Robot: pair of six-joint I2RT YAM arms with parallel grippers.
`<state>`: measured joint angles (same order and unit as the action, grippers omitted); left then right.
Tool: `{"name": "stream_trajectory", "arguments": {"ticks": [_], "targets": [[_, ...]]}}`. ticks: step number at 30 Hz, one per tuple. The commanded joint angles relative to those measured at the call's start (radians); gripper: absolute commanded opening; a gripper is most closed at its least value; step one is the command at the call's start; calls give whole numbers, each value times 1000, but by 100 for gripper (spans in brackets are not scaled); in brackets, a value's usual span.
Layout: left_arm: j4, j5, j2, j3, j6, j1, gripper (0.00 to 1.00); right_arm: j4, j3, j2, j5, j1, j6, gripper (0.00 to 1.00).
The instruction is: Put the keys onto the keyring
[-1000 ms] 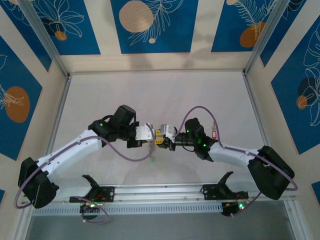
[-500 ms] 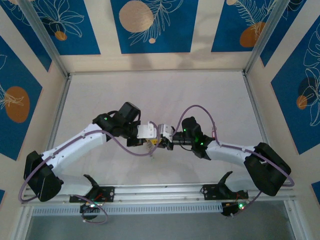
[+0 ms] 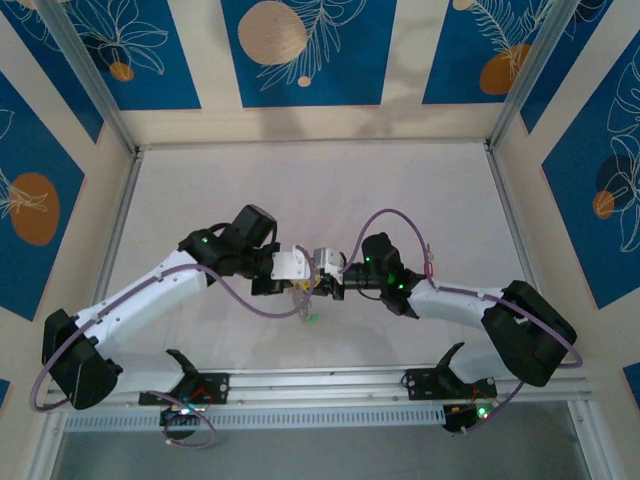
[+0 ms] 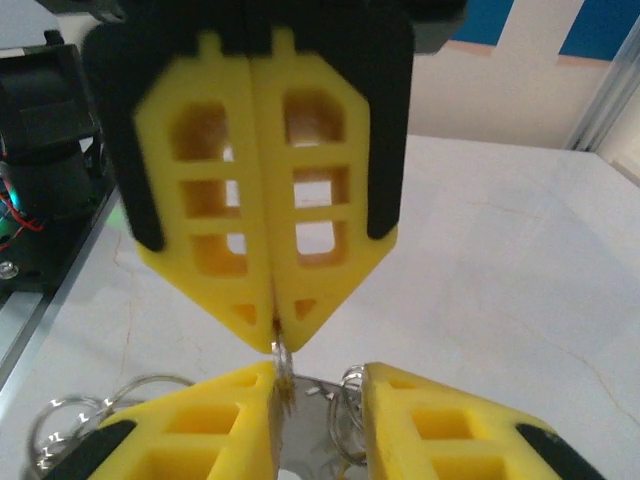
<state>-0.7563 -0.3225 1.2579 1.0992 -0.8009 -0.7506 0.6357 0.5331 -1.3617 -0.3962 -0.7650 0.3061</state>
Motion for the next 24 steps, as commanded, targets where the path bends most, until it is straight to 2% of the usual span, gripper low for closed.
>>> {"name": "stream_trajectory", "arguments": {"ticks": [1,3,7,9,10,12,13,17,24], "targets": [[60,-104,-45,-12,-50,-13,0,3,3,-13,5,-8,-21,25],[70,-107,-56,-22,-53,-12,0,14,-6,-13,5,-8,-28,21],[86,-115,-62,-29,-48,-13,0,39,-16,-6,-29,-8,-36,1],[97,-107,-61,-32,-38,-13,0,56,-21,2,-48,-7,-41,0],[104,-102,-61,-36,-31,-13,5,75,-28,7,-55,-8,-47,0],[124,-85,-70,-52,-13,-12,26,143,-56,15,-52,-7,-66,0],[132,-76,-79,-61,-11,-11,29,177,-70,18,-54,-4,-77,0],[187,-64,-133,-135,-11,-7,29,257,-116,41,-69,12,-113,0],[288,-111,-163,-196,33,-7,27,332,-144,44,-89,14,-134,0]]}}
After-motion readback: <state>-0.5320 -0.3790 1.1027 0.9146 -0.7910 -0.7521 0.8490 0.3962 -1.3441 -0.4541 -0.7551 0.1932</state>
